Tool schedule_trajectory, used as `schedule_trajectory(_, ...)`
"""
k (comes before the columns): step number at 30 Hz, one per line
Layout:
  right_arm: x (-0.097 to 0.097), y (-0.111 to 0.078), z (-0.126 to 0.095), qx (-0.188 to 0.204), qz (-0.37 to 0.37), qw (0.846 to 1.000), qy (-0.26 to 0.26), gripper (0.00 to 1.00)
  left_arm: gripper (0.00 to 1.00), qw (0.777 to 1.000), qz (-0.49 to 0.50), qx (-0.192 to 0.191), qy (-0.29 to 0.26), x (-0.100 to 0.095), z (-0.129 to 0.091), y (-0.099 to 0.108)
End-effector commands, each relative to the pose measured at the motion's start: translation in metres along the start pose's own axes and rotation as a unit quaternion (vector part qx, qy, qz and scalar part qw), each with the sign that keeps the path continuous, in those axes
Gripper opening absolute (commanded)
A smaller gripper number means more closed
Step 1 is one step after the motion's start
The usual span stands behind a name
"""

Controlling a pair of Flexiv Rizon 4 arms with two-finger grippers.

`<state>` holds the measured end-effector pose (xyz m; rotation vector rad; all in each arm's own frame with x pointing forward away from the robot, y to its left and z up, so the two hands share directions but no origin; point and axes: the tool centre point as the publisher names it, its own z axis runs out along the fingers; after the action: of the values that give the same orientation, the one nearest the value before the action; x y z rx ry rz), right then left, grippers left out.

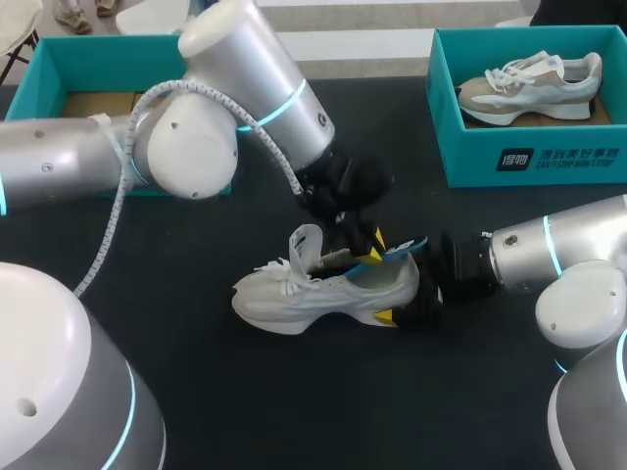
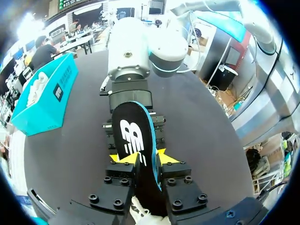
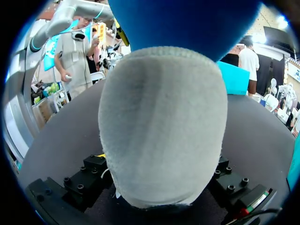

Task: Take the shoe out of the shoebox, open the shoe tongue, remove and reinsert the insole, then place the shoe into the shoebox

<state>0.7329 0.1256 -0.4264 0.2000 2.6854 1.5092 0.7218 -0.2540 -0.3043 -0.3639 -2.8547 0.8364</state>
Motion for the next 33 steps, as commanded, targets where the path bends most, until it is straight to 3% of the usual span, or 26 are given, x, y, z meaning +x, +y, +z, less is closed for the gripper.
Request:
schedule_trajectory(1, 0.001, -0.003, 0.010, 0.001, 0.000, 1.000, -0.001, 0.00, 0.48, 0.999, 0.007, -0.003, -0.050, 0.017, -0.009, 0.001)
schedule_trajectory(6, 0.001, -0.003, 0.010, 0.001, 0.000, 1.000, -0.001, 0.00, 0.45, 0.993, 0.013, -0.005, -0.113, 0.020, -0.015, 0.002)
schedule_trajectory(11, 0.001, -0.003, 0.010, 0.001, 0.000, 1.000, -0.001, 0.00, 0.34, 0.987, 0.010, 0.002, -0.161, 0.019, -0.013, 0.004)
schedule_trajectory(23, 0.001, -0.003, 0.010, 0.001, 0.000, 1.000, -0.001, 0.00, 0.37, 0.979, -0.014, 0.015, -0.204, 0.019, 0.003, 0.003)
schedule_trajectory(33, 0.001, -0.003, 0.010, 0.001, 0.000, 1.000, -0.001, 0.00, 0.38, 0.973, -0.049, 0.028, -0.222, 0.007, 0.015, 0.007)
